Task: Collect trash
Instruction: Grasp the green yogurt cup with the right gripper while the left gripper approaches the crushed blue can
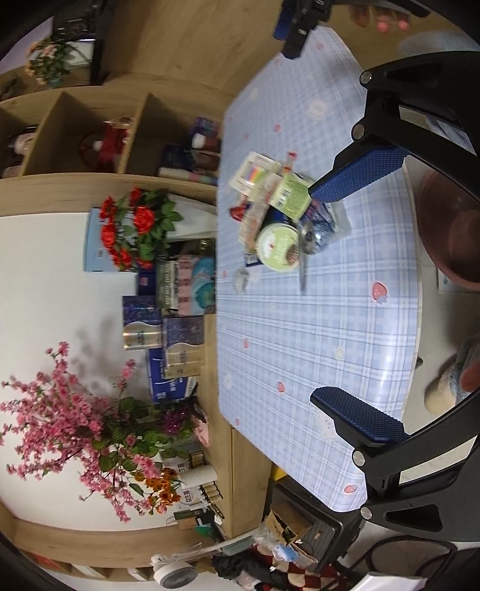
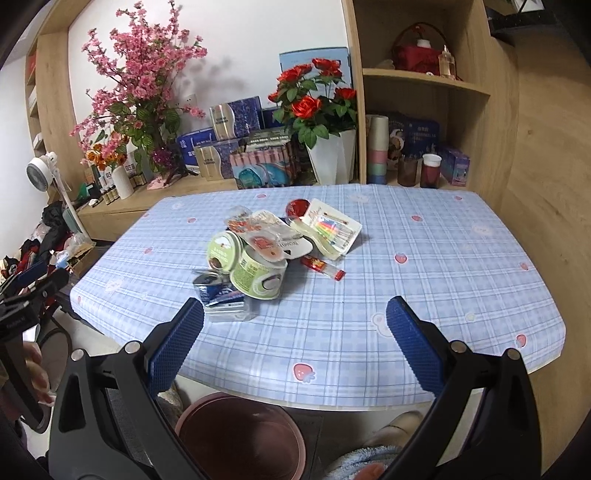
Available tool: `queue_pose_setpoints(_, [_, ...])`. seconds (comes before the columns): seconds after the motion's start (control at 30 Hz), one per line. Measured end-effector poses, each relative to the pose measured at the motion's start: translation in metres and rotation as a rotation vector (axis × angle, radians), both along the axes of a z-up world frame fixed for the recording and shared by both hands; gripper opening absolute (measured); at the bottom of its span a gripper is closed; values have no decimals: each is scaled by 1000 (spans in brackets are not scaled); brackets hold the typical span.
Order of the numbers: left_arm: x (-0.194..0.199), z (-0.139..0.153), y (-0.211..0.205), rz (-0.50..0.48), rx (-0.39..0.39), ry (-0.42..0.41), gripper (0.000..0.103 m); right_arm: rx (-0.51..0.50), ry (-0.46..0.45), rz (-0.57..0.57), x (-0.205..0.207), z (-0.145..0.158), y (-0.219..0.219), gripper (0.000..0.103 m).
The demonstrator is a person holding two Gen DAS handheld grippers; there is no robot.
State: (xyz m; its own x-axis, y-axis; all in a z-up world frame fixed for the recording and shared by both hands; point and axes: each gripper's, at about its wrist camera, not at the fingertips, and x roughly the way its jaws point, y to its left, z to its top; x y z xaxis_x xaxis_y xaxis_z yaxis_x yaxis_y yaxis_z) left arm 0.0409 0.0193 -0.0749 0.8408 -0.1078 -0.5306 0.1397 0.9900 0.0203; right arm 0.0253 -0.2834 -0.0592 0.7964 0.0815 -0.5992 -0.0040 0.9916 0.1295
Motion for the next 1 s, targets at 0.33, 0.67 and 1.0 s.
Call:
queue_pose_setpoints(0.33, [36, -38, 4, 7, -29, 110, 98, -55, 83, -17, 33, -40, -3, 97])
queue_pose_setpoints(0.67, [76, -57, -8, -23, -11, 136, 97, 9, 133, 57, 85, -77, 6, 97])
queue_pose_setpoints(1.0, [117, -75, 2, 10, -24, 163, 97, 99, 132, 159, 161, -102, 44, 97])
